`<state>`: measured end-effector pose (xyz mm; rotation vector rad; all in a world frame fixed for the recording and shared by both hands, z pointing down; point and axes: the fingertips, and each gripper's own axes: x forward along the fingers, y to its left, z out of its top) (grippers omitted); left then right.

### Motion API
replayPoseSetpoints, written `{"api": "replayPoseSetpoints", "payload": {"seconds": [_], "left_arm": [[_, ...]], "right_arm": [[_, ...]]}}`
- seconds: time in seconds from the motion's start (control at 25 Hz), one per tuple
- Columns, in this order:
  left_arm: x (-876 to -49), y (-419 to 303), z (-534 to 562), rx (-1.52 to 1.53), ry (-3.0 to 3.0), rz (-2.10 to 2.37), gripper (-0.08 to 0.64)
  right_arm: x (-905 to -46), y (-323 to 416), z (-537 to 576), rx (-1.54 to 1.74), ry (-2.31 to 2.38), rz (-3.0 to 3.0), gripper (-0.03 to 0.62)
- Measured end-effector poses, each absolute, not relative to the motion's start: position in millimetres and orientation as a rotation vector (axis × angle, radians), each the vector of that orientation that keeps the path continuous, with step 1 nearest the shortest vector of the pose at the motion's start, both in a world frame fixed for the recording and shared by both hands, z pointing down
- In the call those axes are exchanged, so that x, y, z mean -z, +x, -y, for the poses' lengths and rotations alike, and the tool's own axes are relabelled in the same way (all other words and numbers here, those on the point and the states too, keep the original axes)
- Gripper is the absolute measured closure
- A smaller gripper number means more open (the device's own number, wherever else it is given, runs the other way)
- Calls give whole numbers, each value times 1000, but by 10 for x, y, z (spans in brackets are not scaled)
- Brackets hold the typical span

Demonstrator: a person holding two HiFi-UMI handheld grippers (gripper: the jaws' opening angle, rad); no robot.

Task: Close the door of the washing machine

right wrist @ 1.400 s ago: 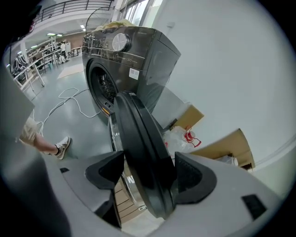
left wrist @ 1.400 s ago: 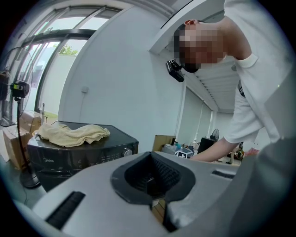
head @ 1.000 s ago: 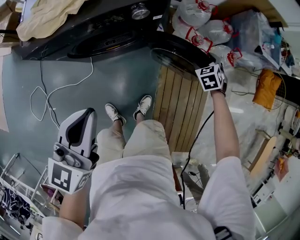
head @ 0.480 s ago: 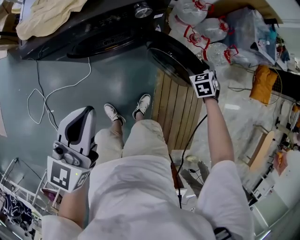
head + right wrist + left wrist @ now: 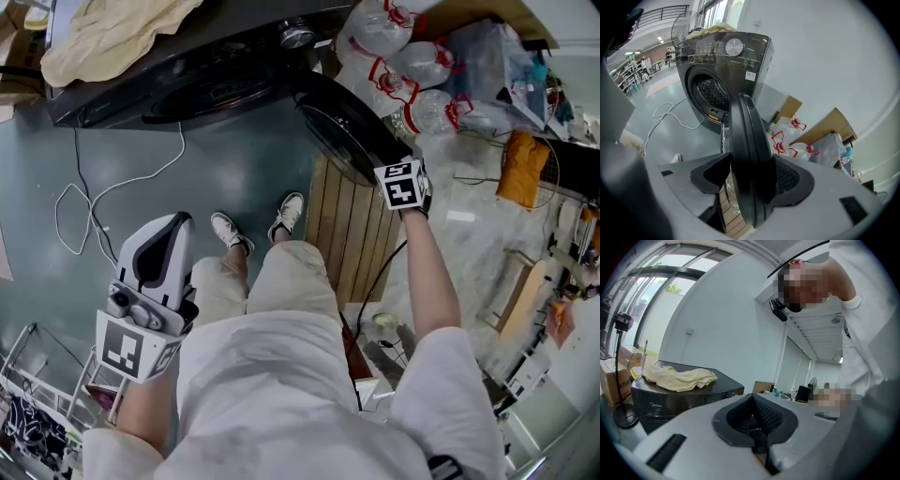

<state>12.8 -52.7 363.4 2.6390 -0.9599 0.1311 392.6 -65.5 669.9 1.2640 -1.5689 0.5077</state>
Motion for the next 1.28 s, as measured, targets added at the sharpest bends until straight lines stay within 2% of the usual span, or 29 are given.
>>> {"api": "replayPoseSetpoints", "payload": {"seconds": [0.4, 0.72, 1.28], "left_arm": [[-3680, -113, 508, -117, 2635, 924, 555], [-3788, -312, 473, -83, 2614, 904, 555], [-3975, -529, 411, -41, 2620, 962, 555]], "right_arm": [[-6686, 3471, 379, -589, 1257, 1601, 355], [-6708, 3018, 213, -713, 1339, 1662, 367], [-6685, 2143, 123, -972, 1384, 1802, 345]]}}
